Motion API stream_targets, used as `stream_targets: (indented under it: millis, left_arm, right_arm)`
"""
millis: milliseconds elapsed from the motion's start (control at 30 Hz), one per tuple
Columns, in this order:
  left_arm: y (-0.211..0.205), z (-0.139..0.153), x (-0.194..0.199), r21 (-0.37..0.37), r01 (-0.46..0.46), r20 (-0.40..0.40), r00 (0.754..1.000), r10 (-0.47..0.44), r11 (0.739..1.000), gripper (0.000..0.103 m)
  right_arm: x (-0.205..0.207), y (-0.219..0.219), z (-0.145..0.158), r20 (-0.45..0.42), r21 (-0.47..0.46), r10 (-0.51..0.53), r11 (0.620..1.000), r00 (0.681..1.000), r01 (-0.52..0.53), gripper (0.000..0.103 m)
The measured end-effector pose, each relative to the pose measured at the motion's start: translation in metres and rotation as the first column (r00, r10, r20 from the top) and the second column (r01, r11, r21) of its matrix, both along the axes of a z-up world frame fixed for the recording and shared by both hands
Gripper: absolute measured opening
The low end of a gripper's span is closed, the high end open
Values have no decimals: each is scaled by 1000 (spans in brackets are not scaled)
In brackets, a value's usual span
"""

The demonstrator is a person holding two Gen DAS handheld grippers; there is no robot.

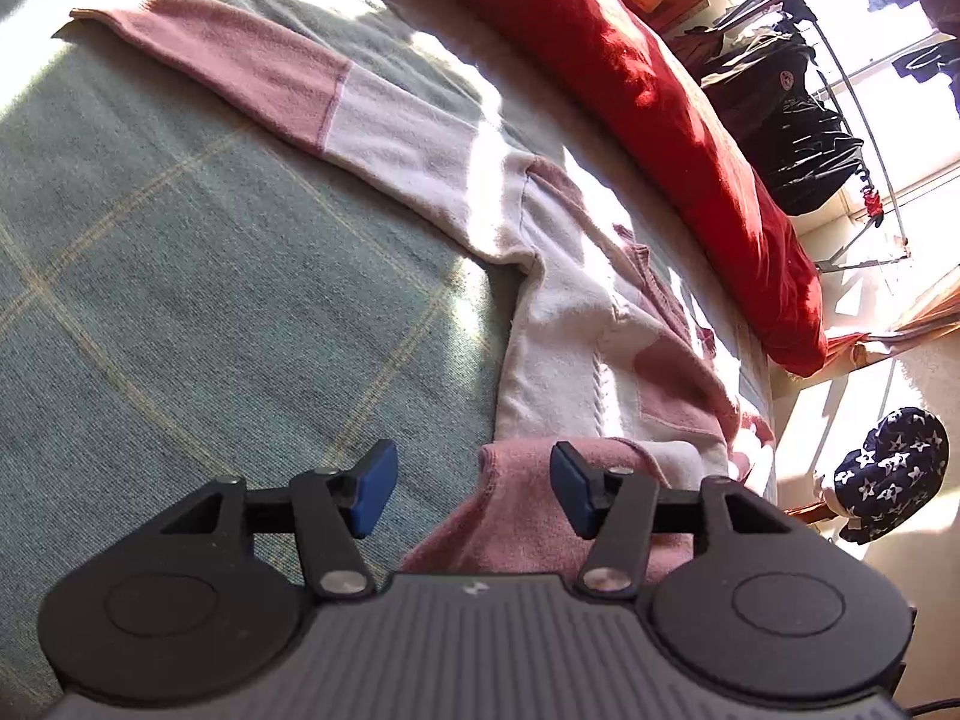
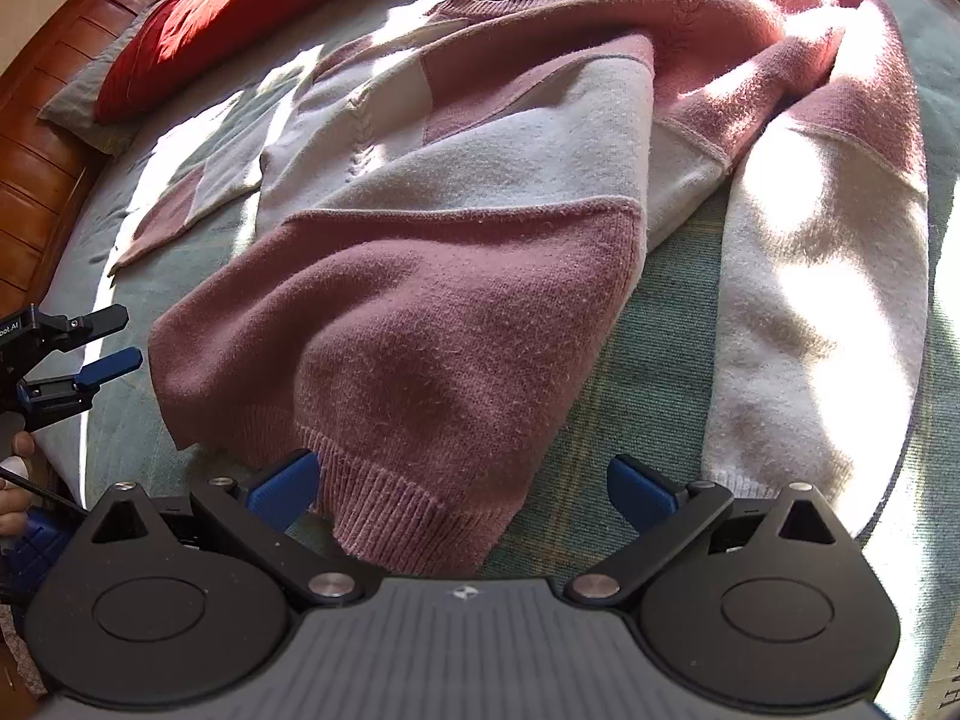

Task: Fold clothes
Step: 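Lower the left tool onto the pink hem and close on it, then grasp the white sleeve cuff with the right tool and pull outward while the left tool holds the hem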

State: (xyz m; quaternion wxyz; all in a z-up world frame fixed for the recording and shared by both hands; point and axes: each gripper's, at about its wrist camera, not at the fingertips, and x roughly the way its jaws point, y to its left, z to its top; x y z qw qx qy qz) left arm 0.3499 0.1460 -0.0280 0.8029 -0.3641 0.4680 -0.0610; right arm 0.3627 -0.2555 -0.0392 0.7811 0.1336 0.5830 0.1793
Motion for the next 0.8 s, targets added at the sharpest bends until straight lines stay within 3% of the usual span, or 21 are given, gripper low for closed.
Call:
stream_targets:
  millis: [133,267,333,367,533,667,800]
  left_arm:
    - [-23,-18,10,-27,146,-36,989,-147,989,64]
    - [-38,-30,19,-44,212,-43,976,-214,976,58]
    - [-47,-31,23,-35,264,-59,962,-266,964,20]
    - [-51,-30,24,-32,283,-61,957,-285,958,11]
    - [-39,-11,35,-22,240,0,971,-240,971,9]
    - [-14,1,63,87,184,27,982,-187,979,8]
    - [5,-8,94,163,156,10,987,-160,974,9]
  right_arm:
    - [0,3,1,3,-6,5,1000,1000,-5,103]
    - [-1,5,3,8,-15,7,1000,1000,-7,103]
    - [-2,5,3,10,-22,-6,1000,1000,6,103]
    - [-3,4,3,10,-25,-15,1000,1000,15,103]
    - [-7,4,2,14,-29,-65,997,998,66,103]
    - [-11,7,3,27,-28,-102,994,994,103,103]
    - [-15,11,7,52,-22,-139,990,989,141,103]
